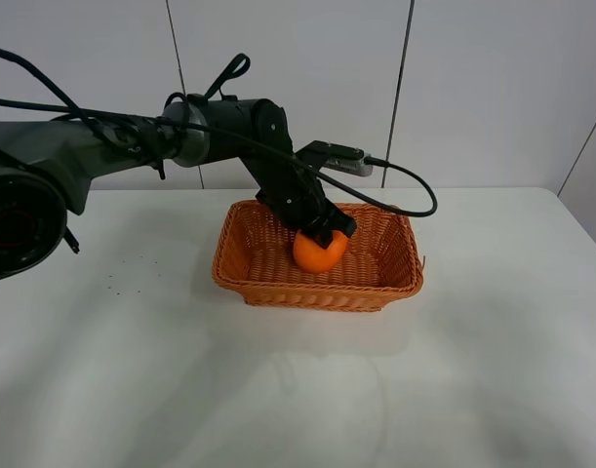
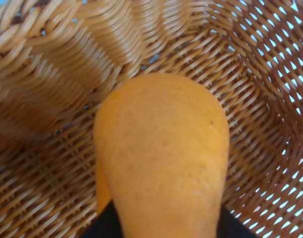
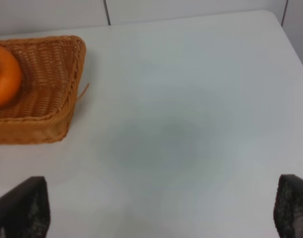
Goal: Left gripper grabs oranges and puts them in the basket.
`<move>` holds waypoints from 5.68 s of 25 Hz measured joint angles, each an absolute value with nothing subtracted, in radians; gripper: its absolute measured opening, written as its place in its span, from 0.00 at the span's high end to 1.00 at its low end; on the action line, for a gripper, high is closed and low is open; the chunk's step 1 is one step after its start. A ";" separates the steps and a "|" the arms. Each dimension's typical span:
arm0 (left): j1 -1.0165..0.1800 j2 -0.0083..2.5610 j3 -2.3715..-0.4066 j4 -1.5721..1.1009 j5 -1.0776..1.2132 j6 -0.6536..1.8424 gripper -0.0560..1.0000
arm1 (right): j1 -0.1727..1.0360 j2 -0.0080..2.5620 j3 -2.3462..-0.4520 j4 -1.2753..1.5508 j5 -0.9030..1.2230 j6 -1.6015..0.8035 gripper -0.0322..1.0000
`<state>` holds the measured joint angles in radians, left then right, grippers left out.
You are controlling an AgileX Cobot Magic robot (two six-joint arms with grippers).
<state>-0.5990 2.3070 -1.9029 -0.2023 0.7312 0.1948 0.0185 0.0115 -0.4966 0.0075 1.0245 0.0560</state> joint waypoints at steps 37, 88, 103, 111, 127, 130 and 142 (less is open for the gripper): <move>-0.599 2.362 -1.903 -0.155 0.704 0.211 0.37 | 0.018 0.012 -0.497 0.008 1.024 0.056 0.30; -0.082 2.048 -1.965 0.124 1.005 0.065 0.09 | 0.018 0.012 -0.497 0.008 1.024 0.056 0.30; 0.027 1.793 -1.674 0.126 0.975 0.072 0.09 | 0.018 0.012 -0.497 0.008 1.024 0.056 0.30; 0.027 1.522 -1.426 0.127 0.926 0.073 0.09 | 0.018 0.012 -0.497 0.008 1.024 0.056 0.30; 0.027 0.787 -0.827 0.127 0.795 0.044 0.09 | 0.018 0.012 -0.497 0.008 1.024 0.056 0.30; 0.027 0.631 -0.765 0.124 0.796 0.016 0.09 | 0.018 0.012 -0.497 0.008 1.024 0.056 0.30; 0.027 0.314 -0.616 0.086 0.958 -0.029 0.10 | 0.018 0.012 -0.497 0.008 1.024 0.056 0.30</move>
